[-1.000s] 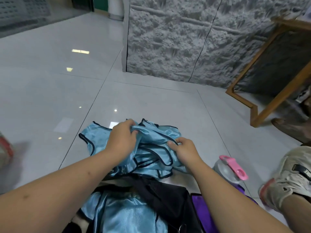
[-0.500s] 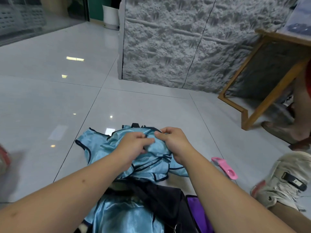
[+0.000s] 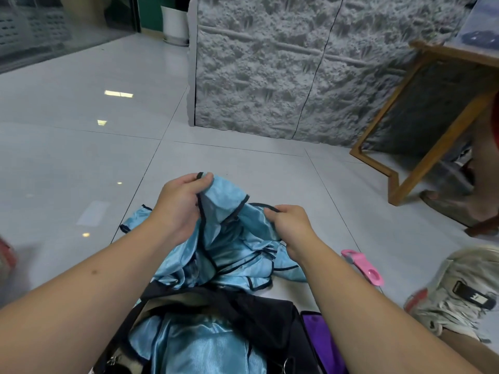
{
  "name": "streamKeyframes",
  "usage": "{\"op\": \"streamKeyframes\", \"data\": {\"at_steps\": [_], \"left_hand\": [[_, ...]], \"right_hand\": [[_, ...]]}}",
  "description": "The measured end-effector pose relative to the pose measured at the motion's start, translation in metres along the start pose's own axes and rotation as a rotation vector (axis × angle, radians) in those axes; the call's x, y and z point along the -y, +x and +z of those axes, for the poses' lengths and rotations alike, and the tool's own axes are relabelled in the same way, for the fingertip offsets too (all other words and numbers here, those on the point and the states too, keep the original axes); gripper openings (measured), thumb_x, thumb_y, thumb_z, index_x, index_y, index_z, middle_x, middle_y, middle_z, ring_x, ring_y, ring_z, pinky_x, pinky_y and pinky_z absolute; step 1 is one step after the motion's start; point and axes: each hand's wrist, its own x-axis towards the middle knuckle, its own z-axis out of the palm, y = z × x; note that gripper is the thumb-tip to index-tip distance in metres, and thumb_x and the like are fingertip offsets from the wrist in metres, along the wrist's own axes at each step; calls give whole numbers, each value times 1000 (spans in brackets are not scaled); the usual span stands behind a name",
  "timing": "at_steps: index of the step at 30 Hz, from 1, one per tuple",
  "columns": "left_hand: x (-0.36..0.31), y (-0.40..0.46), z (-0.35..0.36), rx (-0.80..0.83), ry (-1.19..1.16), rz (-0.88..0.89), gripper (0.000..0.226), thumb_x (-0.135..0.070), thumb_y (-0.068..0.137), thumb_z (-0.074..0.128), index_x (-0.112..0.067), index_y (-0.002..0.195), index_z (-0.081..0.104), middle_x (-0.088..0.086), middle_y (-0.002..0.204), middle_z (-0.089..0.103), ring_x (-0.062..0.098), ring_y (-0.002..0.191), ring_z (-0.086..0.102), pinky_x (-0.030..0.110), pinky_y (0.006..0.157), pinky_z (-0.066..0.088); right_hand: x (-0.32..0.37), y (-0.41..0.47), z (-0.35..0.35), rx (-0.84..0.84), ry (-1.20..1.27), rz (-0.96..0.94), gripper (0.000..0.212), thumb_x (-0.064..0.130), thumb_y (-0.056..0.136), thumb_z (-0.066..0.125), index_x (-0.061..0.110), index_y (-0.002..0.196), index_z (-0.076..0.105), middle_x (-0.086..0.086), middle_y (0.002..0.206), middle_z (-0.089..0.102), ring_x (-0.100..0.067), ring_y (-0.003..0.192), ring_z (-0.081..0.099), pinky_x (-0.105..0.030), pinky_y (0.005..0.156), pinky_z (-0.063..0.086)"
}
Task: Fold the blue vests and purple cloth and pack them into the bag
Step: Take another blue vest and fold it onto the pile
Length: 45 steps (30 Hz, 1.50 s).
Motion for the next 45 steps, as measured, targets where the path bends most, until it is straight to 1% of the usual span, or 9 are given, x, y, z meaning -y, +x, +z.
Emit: {"op": "streamKeyframes", "data": {"at_steps": [4,8,11,13,17,22,30,35,45], "left_hand": [[-10,-1,3,68,34,3,13,-7,100,61,-6,104,73,11,92,75,30,80,70,49,82,60],[-20,-3,12,204,79,-5,26,-12,103,55,3,121,68,16,111,73,30,94,70,47,87,59],[-28,-11,27,297,67,-12,33,-17,106,48,5,122,68,24,117,71,33,97,69,49,92,57],[-34,-16,35,353,37,-18,36,-17,107,45,8,125,65,26,120,70,35,102,69,48,96,56],[-42,-21,44,413,-12,-7,39,-11,106,43,13,132,58,30,131,65,36,114,67,44,105,55],[-52,-14,43,406,131,100,34,-4,98,52,11,127,63,28,131,66,30,113,66,43,104,51],[-31,-6,20,427,233,13,50,-5,64,48,1,108,73,14,101,72,21,85,63,30,73,50],[18,-1,-15,413,729,-72,53,12,70,52,-16,107,78,2,101,81,25,100,75,41,91,57],[82,20,-64,315,1413,38,23,-20,96,67,-15,118,73,-5,101,70,17,91,66,24,76,46]], "right_hand": [[8,-1,0,-102,-8,-120,18,23,92,68,10,83,73,-8,75,65,-24,73,57,-39,69,50],[21,-16,2,-157,-89,-340,26,16,92,69,25,116,74,7,108,70,-12,91,68,-31,87,57],[35,-31,11,-87,-46,-516,29,39,89,75,11,83,74,5,83,71,-13,75,65,-35,75,54],[46,-37,18,49,68,-429,65,58,83,77,-4,73,62,-7,70,61,-20,66,56,-36,67,47],[67,-42,16,253,461,-177,25,22,90,80,-2,91,75,-26,92,76,-44,89,74,-49,88,61],[85,-47,6,360,598,-167,53,13,84,77,-12,129,64,-34,130,65,-43,110,69,-57,102,56],[111,-58,-4,506,611,-219,37,12,83,75,-6,114,66,-20,94,72,-31,82,69,-41,81,62],[109,-56,-9,497,614,-241,14,11,87,74,3,99,72,-13,91,73,-27,83,69,-40,88,56],[125,-62,-21,475,694,-281,15,11,80,74,4,93,73,-13,89,74,-26,81,71,-39,85,59]]}}
